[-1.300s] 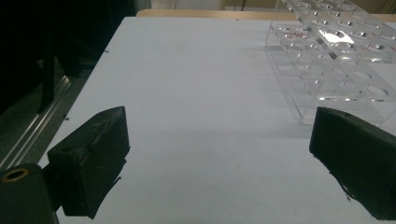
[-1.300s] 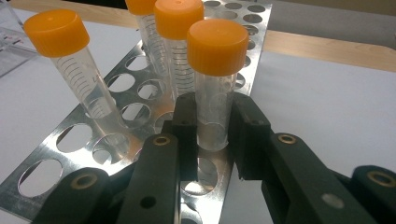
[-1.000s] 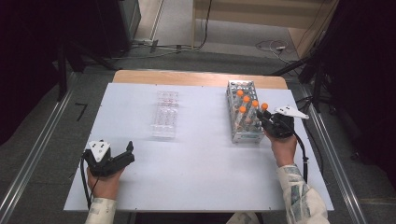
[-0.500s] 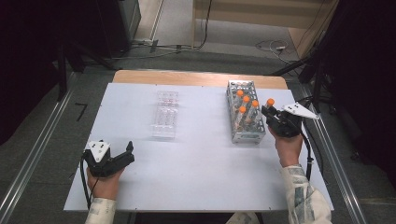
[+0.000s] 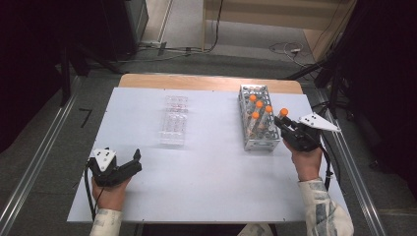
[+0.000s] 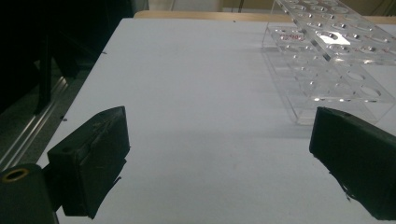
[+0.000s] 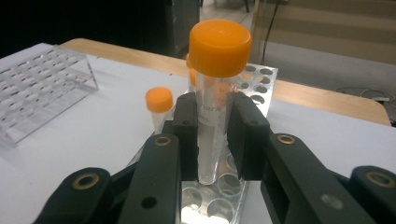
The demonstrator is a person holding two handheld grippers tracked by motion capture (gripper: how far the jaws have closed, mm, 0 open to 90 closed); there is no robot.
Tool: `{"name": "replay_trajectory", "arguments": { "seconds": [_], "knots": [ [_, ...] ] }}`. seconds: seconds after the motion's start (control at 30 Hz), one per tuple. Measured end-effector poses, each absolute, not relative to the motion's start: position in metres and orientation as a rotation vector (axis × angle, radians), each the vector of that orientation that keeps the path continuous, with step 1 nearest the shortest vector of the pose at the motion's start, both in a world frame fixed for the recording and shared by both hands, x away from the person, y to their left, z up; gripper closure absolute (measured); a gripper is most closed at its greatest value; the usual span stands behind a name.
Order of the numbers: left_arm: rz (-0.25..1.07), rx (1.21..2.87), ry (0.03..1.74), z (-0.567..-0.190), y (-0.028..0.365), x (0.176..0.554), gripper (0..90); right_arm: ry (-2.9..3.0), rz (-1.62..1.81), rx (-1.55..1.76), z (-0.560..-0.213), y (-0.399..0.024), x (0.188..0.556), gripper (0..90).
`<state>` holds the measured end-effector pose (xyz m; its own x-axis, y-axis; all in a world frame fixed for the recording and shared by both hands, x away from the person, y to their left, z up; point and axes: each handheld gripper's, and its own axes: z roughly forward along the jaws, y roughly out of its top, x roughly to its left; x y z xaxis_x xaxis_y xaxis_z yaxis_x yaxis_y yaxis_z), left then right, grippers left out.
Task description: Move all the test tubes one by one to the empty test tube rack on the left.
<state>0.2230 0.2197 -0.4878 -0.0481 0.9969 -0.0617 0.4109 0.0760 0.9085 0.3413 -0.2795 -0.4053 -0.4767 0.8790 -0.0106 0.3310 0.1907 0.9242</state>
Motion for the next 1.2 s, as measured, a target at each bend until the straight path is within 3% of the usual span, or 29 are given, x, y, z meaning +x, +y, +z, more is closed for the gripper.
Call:
{"name": "replay_trajectory", "arguments": {
  "seconds": [0.53, 1.2],
  "knots": [
    [0.916, 1.458, 1.565, -0.488, 0.218, 0.225, 5.7, 2.01, 1.301, 1.065, -0.407, -0.266, 0.321, 72.1],
    [0.887, 1.479, 1.516, -0.481, 0.201, 0.234, 6.3, 2.174, 1.344, 0.949, -0.424, -0.204, 0.317, 72.1]
  ]
}}
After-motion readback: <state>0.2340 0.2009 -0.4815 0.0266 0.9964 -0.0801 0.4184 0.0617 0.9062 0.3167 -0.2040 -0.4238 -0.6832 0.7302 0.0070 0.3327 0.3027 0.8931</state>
